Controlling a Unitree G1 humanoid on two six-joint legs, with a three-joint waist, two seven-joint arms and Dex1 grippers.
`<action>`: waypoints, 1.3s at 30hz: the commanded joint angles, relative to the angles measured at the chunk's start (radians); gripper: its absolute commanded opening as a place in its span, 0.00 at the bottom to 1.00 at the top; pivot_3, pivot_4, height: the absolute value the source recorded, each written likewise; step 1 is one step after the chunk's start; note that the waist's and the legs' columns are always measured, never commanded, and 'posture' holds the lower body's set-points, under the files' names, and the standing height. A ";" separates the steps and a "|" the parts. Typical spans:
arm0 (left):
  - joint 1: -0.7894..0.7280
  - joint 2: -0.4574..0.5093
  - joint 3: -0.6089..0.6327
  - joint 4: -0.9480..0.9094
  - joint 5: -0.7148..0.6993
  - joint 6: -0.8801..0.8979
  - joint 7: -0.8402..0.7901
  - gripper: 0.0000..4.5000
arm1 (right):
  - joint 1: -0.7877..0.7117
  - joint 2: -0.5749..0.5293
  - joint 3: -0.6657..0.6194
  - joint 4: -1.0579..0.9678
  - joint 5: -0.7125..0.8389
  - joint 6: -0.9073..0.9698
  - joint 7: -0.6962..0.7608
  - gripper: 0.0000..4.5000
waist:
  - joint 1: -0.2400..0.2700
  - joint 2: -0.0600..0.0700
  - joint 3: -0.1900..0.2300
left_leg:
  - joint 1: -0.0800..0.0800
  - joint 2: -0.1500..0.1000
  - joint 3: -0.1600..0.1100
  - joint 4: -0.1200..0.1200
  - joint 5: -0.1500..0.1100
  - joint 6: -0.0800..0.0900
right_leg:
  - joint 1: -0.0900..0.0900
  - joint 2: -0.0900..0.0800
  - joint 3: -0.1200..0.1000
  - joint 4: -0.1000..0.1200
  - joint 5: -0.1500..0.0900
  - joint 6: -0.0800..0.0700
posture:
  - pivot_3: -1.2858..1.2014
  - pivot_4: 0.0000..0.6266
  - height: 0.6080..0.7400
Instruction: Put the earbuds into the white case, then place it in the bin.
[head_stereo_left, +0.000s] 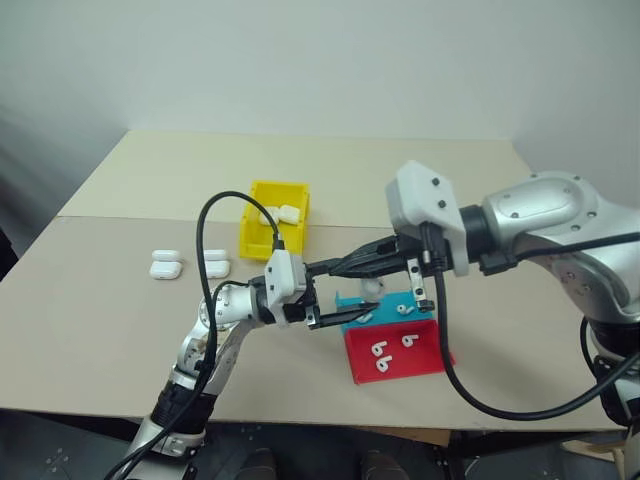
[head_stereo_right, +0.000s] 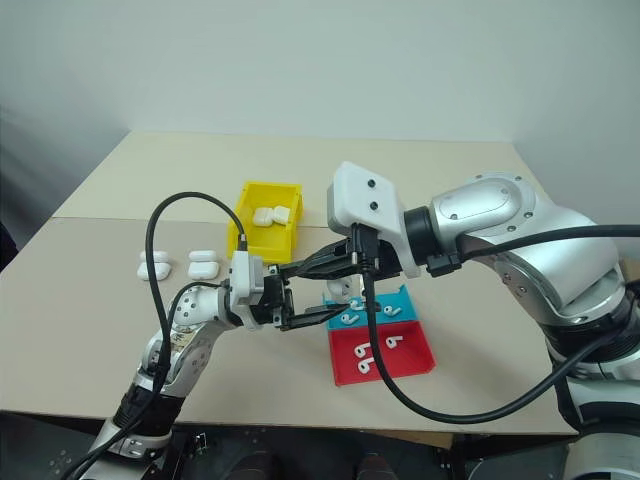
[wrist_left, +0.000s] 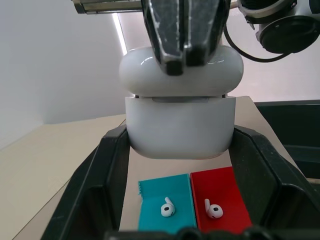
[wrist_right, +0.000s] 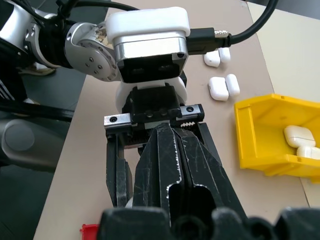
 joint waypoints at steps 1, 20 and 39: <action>-0.003 -0.007 0.021 -0.046 -0.028 -0.030 0.004 0.61 | 0.013 -0.026 -0.057 0.002 -0.033 -0.028 0.025 0.00 | 0.000 0.000 0.000 | 0.000 0.000 0.000 0.000 0.000 0.000 | 0.000 0.000 0.000 0.000 0.000 0.000 | 0.52 0.24 1.00; -0.076 0.007 0.146 -0.121 0.173 0.142 0.444 0.61 | 0.245 0.074 -0.505 -0.018 0.135 0.095 -0.289 0.00 | 0.009 0.000 0.000 | 0.000 -0.001 0.000 0.001 0.000 0.000 | 0.001 0.000 0.000 0.001 0.001 0.001 | 0.52 0.24 1.00; -0.327 -0.001 0.202 0.371 0.343 0.435 0.776 0.81 | 0.595 0.015 -0.639 -0.233 0.289 0.199 -0.503 0.00 | 0.010 0.000 0.000 | 0.000 -0.002 -0.001 0.000 0.000 0.000 | 0.001 -0.001 0.000 0.000 0.001 0.001 | 0.52 0.24 1.00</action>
